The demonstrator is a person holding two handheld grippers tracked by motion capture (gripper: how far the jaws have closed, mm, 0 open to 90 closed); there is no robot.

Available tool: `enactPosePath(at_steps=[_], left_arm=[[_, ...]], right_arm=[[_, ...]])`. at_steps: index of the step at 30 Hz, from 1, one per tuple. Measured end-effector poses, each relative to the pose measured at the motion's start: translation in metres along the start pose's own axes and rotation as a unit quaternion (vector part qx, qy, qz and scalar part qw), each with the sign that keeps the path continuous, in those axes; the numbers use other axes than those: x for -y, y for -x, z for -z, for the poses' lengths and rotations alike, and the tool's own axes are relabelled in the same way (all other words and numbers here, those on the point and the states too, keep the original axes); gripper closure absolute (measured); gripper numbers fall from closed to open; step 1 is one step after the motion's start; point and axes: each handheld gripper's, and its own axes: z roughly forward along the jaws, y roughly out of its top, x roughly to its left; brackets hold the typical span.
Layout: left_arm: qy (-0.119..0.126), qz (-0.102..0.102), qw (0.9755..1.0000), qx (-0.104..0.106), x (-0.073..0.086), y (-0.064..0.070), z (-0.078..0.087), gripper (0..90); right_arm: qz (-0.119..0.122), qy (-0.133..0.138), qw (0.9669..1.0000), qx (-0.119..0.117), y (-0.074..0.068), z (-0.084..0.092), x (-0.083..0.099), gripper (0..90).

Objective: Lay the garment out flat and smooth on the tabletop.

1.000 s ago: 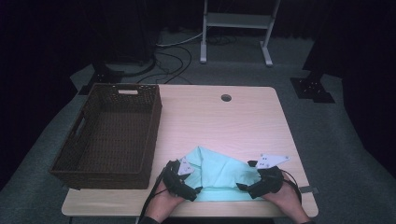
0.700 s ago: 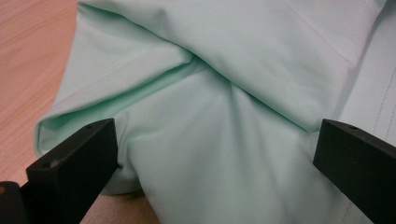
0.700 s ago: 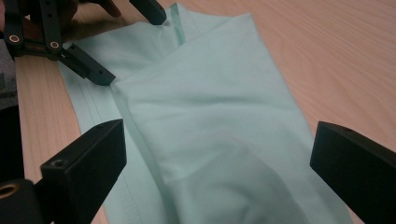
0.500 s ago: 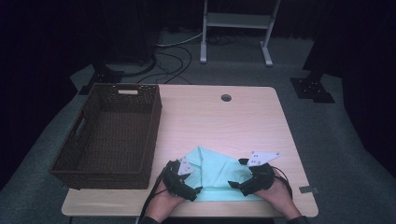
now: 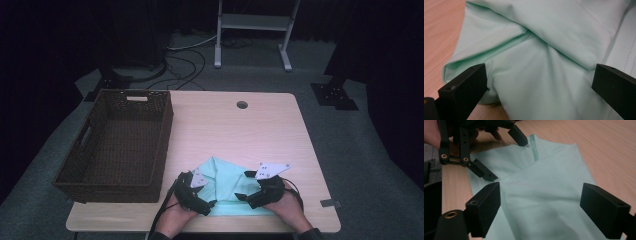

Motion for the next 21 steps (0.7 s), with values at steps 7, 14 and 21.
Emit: enactPosePath(at_steps=[7, 14, 21], left_arm=[[-0.001, -0.001, 1.0, 0.0, 0.0, 0.0, 0.0, 0.0], [0.0, 0.0, 1.0, 0.0, 0.0, 0.0, 0.0, 0.0], [0.0, 0.001, 1.0, 0.0, 0.0, 0.0, 0.0, 0.0]], right_arm=[[0.021, -0.001, 0.9997, -0.015, -0.009, -0.01, -0.004, 28.4], [0.038, -0.011, 0.9988, -0.028, -0.02, -0.024, -0.005, 38.1], [0.046, -0.024, 0.998, -0.037, -0.025, -0.037, -0.004, 46.9]])
